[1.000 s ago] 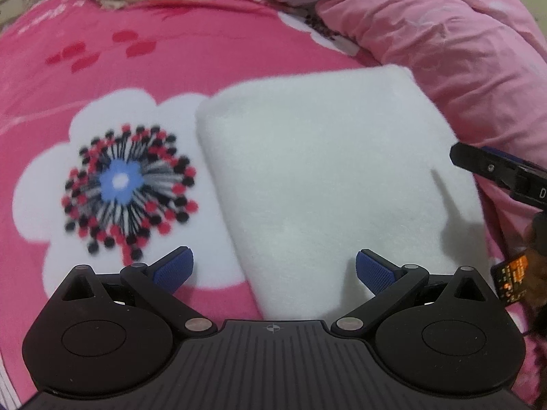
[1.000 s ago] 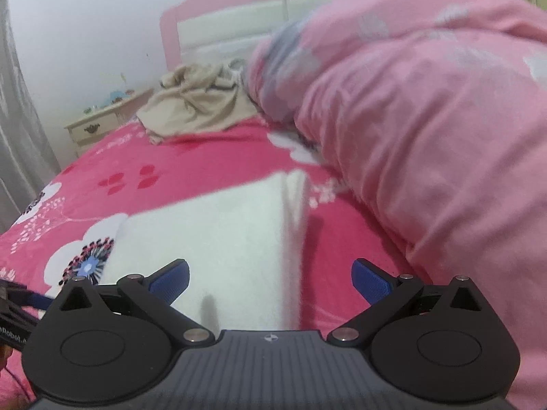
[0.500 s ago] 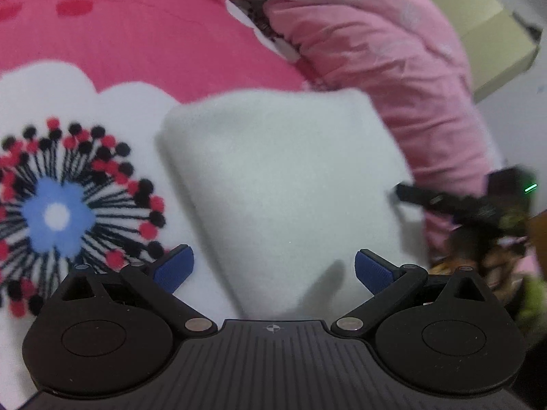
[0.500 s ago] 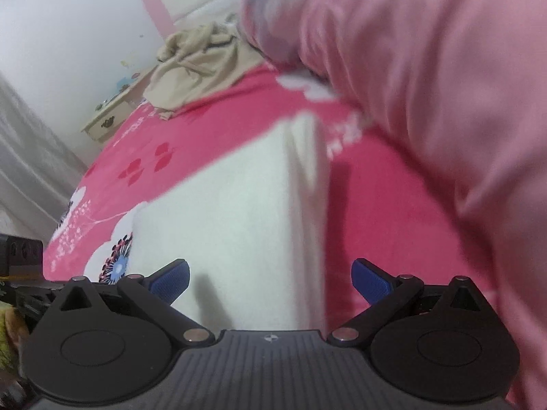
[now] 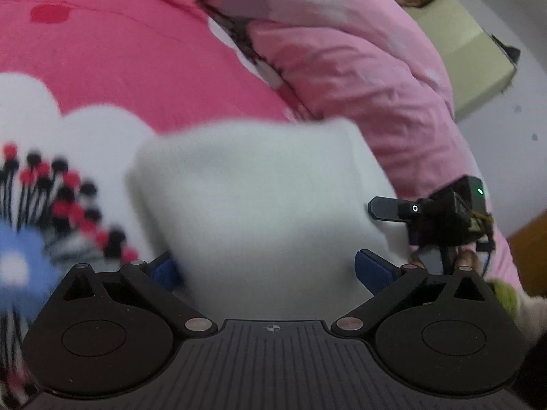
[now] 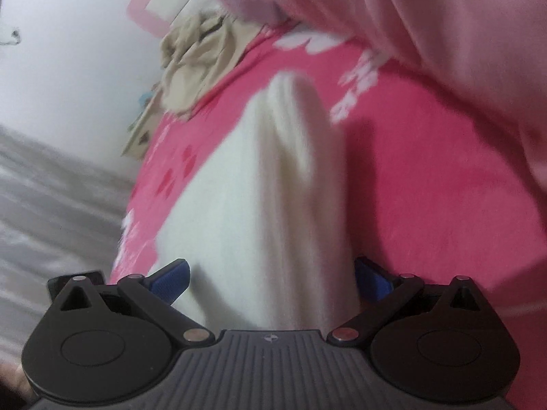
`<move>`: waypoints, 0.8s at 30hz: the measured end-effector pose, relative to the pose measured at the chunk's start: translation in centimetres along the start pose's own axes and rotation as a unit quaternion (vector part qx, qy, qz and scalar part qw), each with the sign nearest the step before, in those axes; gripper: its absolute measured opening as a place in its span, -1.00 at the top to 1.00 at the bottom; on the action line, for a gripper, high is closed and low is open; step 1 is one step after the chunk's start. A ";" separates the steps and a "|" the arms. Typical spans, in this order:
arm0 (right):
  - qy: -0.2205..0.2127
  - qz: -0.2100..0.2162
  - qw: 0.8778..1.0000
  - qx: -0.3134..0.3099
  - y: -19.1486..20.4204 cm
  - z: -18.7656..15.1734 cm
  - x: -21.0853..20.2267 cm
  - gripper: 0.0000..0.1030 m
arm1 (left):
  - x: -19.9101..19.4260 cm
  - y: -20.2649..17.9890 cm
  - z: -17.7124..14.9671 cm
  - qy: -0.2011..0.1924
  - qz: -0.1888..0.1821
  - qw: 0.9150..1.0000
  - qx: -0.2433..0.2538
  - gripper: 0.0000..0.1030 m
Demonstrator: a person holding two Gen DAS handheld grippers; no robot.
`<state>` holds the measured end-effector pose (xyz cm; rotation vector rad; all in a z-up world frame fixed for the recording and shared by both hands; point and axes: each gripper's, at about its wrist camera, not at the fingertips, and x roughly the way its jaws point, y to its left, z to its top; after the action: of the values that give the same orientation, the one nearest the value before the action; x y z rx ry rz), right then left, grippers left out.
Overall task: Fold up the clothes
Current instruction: 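Close both grippers on the folded sweater end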
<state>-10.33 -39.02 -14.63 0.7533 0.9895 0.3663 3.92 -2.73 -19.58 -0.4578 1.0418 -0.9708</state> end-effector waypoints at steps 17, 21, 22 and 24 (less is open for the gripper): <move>0.045 0.072 0.996 -0.017 5.7 -2.6 1.4 -1.00 | -7.8 -2.5 -4.1 -0.010 0.010 0.995 -0.100 -0.83; 0.078 0.057 0.991 -0.091 9.1 -4.1 4.1 -1.00 | -9.8 -1.7 -6.4 -0.017 0.054 0.990 -0.127 -0.83; 0.082 0.045 0.989 -0.115 9.8 -4.3 4.6 -1.00 | -10.0 -1.6 -6.6 -0.021 0.071 0.990 -0.123 -0.83; 0.088 0.011 0.982 -0.165 10.8 -4.5 4.8 -1.00 | -10.2 -1.6 -7.0 -0.030 0.106 0.988 -0.111 -0.83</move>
<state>-11.14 -26.84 -11.33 0.4366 1.0536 0.6084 -4.57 5.85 -16.46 -0.5439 1.1237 -0.6520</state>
